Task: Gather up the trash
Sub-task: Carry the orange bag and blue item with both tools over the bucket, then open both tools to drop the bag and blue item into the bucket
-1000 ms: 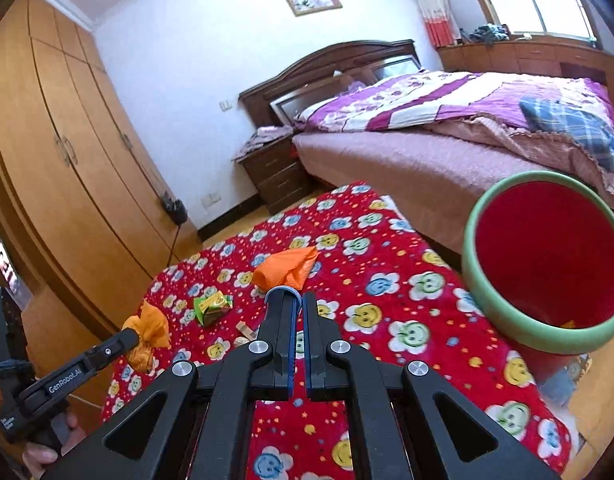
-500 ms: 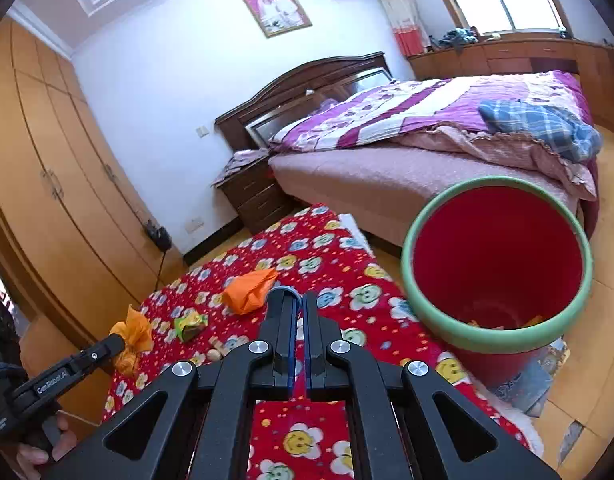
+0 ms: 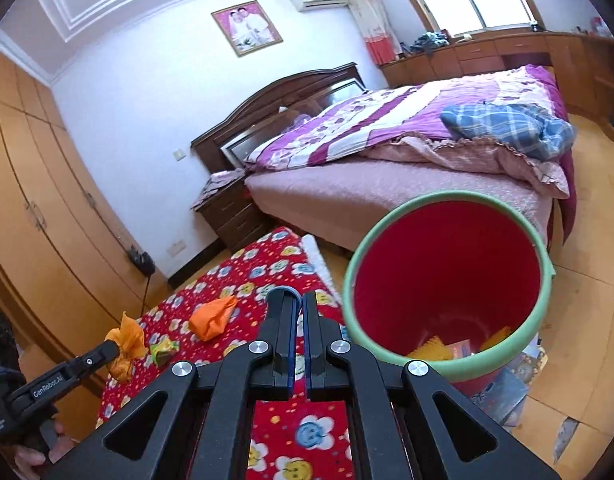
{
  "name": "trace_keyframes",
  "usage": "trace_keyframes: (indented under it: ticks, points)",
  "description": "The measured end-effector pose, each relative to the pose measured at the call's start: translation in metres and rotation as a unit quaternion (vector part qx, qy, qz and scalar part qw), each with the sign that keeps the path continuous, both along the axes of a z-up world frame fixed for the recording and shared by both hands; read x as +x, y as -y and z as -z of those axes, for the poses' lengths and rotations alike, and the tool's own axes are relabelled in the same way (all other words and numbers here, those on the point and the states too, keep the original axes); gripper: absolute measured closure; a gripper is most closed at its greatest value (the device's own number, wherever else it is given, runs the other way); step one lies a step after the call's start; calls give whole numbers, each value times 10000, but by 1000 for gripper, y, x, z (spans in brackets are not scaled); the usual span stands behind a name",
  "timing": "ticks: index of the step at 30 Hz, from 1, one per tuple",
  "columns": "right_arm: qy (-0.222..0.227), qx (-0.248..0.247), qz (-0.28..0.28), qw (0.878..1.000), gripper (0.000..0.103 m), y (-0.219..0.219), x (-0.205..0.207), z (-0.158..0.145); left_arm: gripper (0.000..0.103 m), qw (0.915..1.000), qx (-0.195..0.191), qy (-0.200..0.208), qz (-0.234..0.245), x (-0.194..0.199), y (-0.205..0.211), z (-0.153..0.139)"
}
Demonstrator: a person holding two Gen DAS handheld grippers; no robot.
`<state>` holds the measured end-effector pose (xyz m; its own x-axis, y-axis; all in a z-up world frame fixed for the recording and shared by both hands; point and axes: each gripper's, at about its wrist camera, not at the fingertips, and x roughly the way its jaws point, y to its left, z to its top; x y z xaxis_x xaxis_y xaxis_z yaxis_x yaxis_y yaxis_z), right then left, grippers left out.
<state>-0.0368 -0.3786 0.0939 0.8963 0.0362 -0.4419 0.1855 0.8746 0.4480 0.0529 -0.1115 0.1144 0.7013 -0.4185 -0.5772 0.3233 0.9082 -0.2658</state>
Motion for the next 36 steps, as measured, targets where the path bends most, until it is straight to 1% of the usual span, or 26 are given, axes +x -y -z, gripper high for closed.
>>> trace_keyframes:
  ticks: [10,19,27,36]
  points:
    - [67,170,306,9994,100,37,-5,8,86,9991,223,28,367,18,52,-1]
    - [-24,225,725,9971,100,71,-10,17,86,9962,330,-7,807,28,103,6]
    - [-194,223,1138,9931,100,97,-13,32,86,9906,440,-126,1287,36,150,23]
    - [-439,350,1217,9910,100,116,-11,53,86,9842,528,-309,1664,40,195,46]
